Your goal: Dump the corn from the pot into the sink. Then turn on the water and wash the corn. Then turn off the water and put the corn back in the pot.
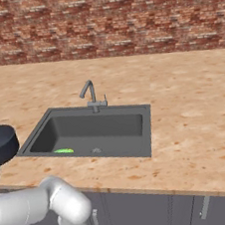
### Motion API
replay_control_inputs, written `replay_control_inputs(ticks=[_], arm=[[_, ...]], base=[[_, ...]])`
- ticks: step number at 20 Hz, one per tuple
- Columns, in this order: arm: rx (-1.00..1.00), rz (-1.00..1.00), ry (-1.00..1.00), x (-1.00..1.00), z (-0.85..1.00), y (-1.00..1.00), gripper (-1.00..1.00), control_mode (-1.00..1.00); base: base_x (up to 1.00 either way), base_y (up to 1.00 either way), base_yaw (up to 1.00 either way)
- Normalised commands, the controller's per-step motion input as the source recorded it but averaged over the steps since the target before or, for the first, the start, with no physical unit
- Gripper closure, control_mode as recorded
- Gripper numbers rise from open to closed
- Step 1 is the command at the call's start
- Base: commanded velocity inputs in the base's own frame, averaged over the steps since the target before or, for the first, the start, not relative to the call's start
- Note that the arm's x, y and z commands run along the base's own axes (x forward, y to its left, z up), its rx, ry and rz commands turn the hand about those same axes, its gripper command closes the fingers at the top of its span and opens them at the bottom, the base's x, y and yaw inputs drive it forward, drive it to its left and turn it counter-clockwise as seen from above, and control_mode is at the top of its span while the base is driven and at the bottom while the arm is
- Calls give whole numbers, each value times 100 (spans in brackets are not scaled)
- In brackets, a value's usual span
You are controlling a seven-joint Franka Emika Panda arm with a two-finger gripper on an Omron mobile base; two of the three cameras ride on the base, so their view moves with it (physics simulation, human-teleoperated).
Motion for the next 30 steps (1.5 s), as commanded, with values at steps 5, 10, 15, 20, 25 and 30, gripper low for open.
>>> replay_control_inputs(ticks=[5,10,15,20,25,30], arm=[[1,6,-1,-23,70,-98,-100,-100],[0,22,-9,-10,26,-100,-100,-100],[0,35,-8,0,2,-100,-100,-100],[0,44,-3,0,0,-100,-100,-100],[0,47,0,4,1,-100,-100,-100],[1,40,0,29,0,-100,-100,-100]], base=[[0,0,0],[0,0,0],[0,0,0],[0,0,0],[0,0,0],[0,0,0]])
